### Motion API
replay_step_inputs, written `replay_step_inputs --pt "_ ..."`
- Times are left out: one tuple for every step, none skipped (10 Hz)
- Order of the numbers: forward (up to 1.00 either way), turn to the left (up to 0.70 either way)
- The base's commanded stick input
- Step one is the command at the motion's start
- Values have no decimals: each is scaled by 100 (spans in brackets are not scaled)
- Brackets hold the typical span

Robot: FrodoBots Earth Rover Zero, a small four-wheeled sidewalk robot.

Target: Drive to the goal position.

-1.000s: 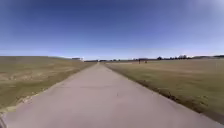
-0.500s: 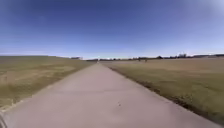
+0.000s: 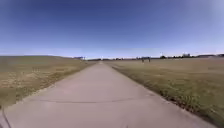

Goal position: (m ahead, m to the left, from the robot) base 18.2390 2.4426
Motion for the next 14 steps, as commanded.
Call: replay_step_inputs --pt "100 0" --pt "100 0" --pt "100 0" --pt "100 0" --pt "100 39" --pt "100 36" --pt "100 26" --pt "100 9" --pt "100 0" --pt "100 0" --pt "100 0" --pt "100 0" --pt "100 0" --pt "100 0"
